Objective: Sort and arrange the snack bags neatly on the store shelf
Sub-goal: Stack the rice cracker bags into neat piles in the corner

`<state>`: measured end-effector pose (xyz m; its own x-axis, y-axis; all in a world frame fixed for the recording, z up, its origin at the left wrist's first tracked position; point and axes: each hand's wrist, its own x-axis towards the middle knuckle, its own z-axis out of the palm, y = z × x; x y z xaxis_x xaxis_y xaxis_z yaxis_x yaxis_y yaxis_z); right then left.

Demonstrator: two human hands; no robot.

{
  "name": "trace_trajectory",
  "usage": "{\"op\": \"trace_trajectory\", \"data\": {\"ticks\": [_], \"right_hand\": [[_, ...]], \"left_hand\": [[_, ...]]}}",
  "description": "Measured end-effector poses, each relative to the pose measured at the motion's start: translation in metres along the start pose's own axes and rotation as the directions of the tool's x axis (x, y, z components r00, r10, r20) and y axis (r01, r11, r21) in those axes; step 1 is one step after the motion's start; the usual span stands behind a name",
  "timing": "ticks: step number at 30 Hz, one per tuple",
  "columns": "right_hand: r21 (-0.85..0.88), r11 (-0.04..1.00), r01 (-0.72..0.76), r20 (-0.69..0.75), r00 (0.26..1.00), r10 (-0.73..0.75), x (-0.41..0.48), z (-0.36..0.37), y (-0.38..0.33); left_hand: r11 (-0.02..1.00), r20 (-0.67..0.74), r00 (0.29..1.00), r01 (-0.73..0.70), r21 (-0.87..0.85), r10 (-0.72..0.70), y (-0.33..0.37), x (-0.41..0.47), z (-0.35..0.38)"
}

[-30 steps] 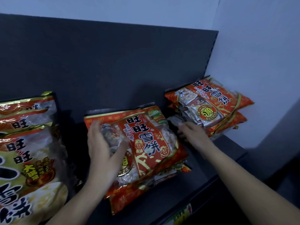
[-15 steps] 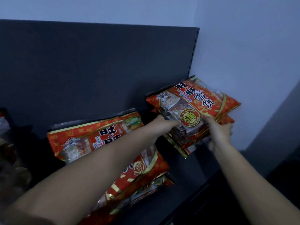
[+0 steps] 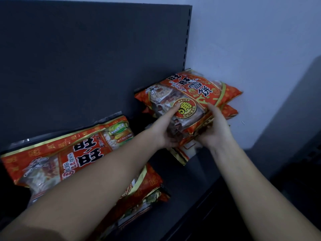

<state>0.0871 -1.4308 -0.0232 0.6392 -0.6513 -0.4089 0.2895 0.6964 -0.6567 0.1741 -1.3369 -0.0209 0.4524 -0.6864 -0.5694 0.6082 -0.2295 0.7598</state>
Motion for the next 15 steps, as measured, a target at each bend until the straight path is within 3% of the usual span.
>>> {"op": "trace_trajectory", "data": {"ticks": [2,4,7,9,11,15], "right_hand": [[0.056,0.996,0.074,-0.051,0.996,-0.071,0.003,-0.009,0.002],[0.088,0.979,0.185,-0.206,0.965,-0.164,0.005,-0.019,0.009],[-0.023,0.967,0.252,-0.434,0.869,-0.237,-0.002,-0.030,0.032],[-0.132,0.978,0.162,-0.500,0.841,-0.206,-0.001,-0.037,0.050],[-0.152,0.988,0.001,-0.512,0.855,-0.079,-0.001,-0.037,0.062],[-0.095,0.971,-0.219,-0.330,0.927,0.177,-0.002,-0.024,0.071]], "left_hand": [[0.999,-0.017,0.999,-0.044,-0.031,0.043,0.007,0.000,0.001],[0.996,-0.039,0.997,-0.073,-0.054,0.071,0.014,-0.001,0.003],[0.994,-0.071,0.994,-0.083,-0.069,0.078,0.024,-0.004,0.007],[0.992,-0.074,0.994,-0.090,-0.084,0.084,0.029,-0.006,0.010],[0.989,-0.076,0.993,-0.095,-0.112,0.087,0.034,-0.007,0.013],[0.987,-0.083,0.992,-0.104,-0.120,0.095,0.039,-0.010,0.016]]}}
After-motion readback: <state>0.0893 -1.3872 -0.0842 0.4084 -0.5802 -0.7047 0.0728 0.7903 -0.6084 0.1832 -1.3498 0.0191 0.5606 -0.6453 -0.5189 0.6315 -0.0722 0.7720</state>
